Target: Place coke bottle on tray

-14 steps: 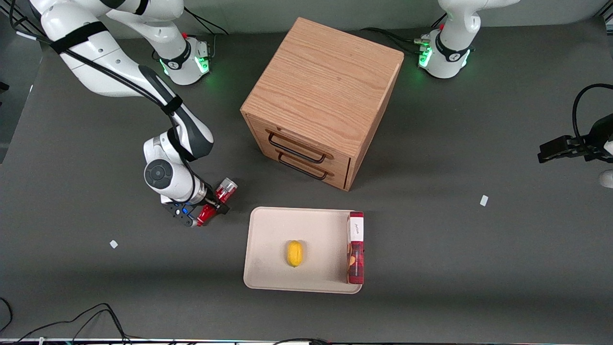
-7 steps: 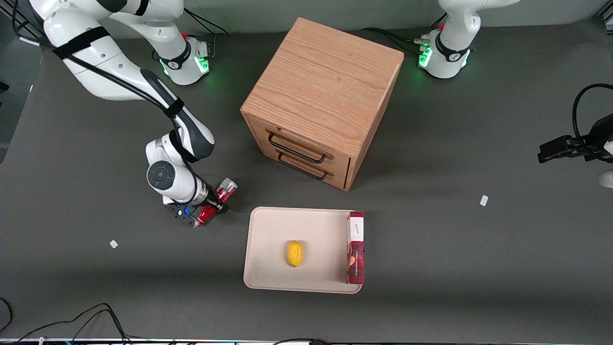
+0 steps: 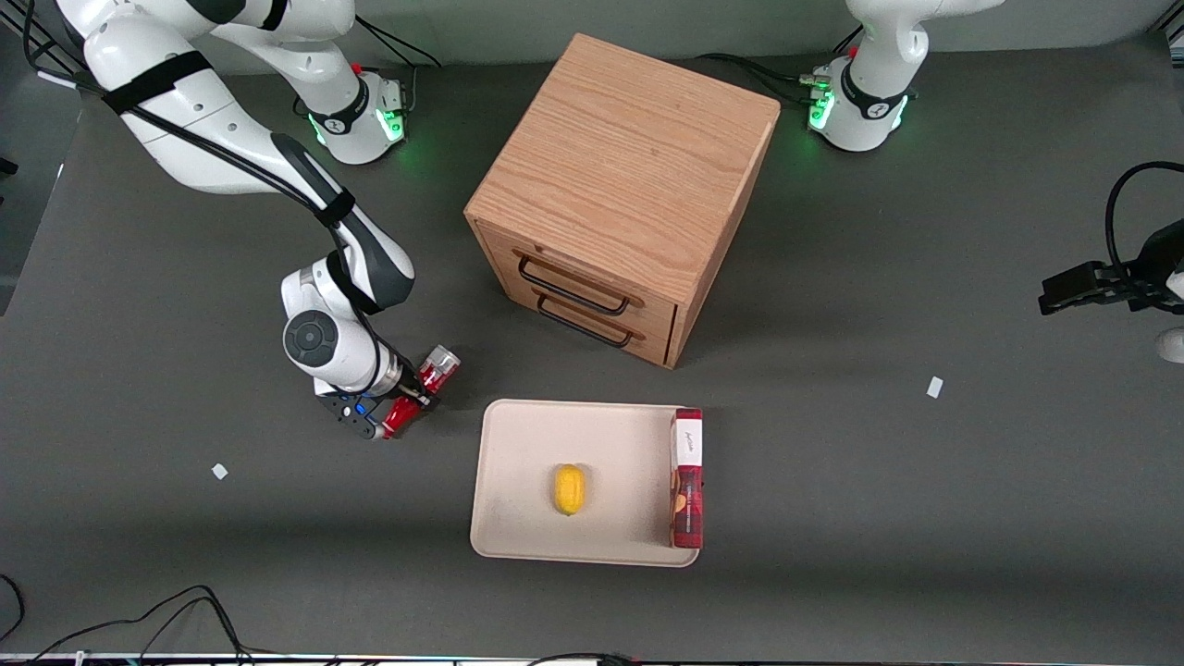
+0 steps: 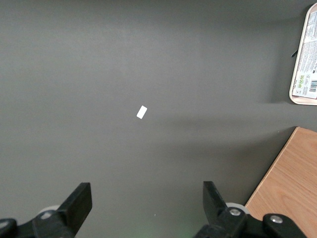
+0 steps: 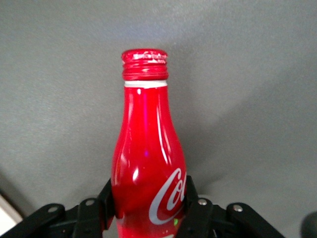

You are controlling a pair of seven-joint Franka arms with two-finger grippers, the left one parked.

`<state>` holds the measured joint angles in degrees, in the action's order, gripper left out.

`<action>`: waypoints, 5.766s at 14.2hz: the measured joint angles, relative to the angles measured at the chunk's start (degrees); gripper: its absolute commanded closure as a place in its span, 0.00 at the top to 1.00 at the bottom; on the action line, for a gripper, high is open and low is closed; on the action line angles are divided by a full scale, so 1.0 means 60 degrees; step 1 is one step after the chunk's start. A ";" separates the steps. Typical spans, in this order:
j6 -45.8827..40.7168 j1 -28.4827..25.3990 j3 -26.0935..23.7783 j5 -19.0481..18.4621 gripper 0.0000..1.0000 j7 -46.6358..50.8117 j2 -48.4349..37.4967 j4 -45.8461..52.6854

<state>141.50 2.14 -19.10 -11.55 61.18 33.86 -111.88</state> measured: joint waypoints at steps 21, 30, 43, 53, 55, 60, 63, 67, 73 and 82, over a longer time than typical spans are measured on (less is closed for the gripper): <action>-0.4213 -0.0801 -0.1270 -0.0116 0.11 -0.4835 0.0985 0.6786; -0.1488 -0.1587 -0.0788 -0.0397 0.30 -0.5372 0.3456 0.7163; -0.0379 -0.1786 -0.0355 -0.0401 1.00 -0.5371 0.4273 0.7195; -0.0166 -0.1787 -0.0335 -0.0403 1.00 -0.5372 0.4357 0.7270; -0.0125 -0.1786 -0.0323 -0.0466 1.00 -0.5372 0.4367 0.7300; -0.0190 -0.1675 -0.0252 -0.0567 1.00 -0.5372 0.3754 0.7239; -0.1117 -0.1408 -0.0110 -0.0568 1.00 -0.5438 0.2417 0.6450; -0.2583 -0.0996 0.0265 0.0025 1.00 -0.5795 -0.0008 0.4780; -0.3457 -0.0885 0.2060 0.1893 1.00 -0.7531 -0.4621 0.0576; -0.7616 -0.0891 0.3394 0.1947 1.00 -0.8543 -0.8346 -0.0258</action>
<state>95.80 -3.20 1.27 0.13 9.92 -16.21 -113.43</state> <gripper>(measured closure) 0.000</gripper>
